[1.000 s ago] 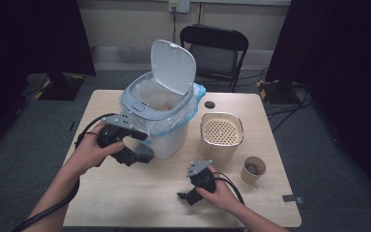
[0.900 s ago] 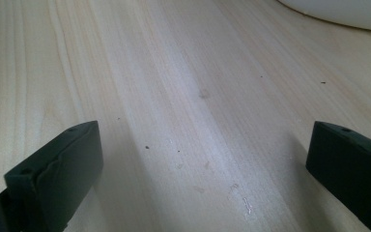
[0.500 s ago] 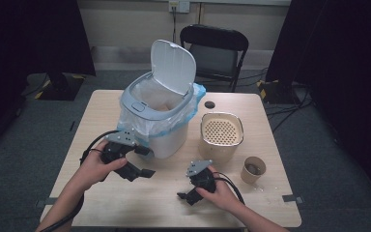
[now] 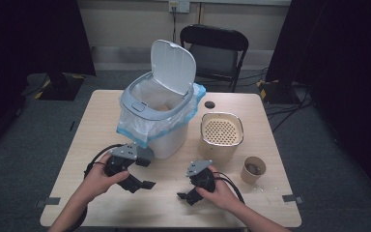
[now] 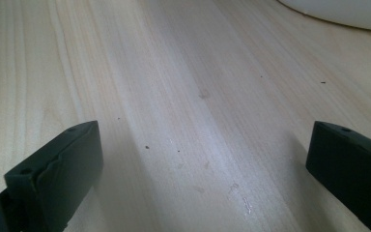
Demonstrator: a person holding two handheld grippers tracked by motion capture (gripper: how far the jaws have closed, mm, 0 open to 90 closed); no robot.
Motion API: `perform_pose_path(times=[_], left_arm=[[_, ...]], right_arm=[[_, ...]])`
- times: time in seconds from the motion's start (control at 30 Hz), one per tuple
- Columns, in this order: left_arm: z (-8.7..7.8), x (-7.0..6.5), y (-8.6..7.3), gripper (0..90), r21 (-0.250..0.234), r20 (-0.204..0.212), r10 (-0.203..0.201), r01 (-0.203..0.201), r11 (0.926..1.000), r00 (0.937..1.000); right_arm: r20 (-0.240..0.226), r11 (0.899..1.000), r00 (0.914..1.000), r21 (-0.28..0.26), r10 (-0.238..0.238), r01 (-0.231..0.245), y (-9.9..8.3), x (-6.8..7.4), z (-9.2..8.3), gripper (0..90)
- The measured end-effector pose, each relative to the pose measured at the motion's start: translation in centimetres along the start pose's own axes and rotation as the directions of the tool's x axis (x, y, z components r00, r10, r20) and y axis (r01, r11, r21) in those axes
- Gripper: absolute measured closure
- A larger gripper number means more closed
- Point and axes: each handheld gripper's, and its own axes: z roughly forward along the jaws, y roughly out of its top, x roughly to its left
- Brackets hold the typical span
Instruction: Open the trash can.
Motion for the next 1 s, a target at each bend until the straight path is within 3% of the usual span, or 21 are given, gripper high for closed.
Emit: perform_pose_path(times=[0.3,0.67,0.83,1.0], left_arm=[[2.1,0.0,-1.7,16.1,0.034,0.009,0.006,-0.006,0.9994,0.9999],[4.0,0.3,-3.4,16.2,0.032,0.009,-0.006,0.005,0.9995,0.9999],[5.0,0.5,-4.2,16.1,0.062,0.011,0.010,-0.011,0.9980,0.9999],[5.8,0.6,-4.8,16.2,0.078,-0.015,0.039,-0.037,0.9963,0.9991]], right_arm=[[-0.001,1.000,1.0000,0.002,0.003,-0.003,0.0,0.0,0.0,0.0],[0.000,1.000,1.0000,0.001,0.001,-0.001,0.0,0.0,0.0,0.0],[-0.001,1.000,1.0000,0.001,0.000,0.000,0.0,0.0,0.0,0.0],[-0.002,1.000,1.0000,-0.001,-0.002,0.002,0.0,0.0,0.0,0.0]])
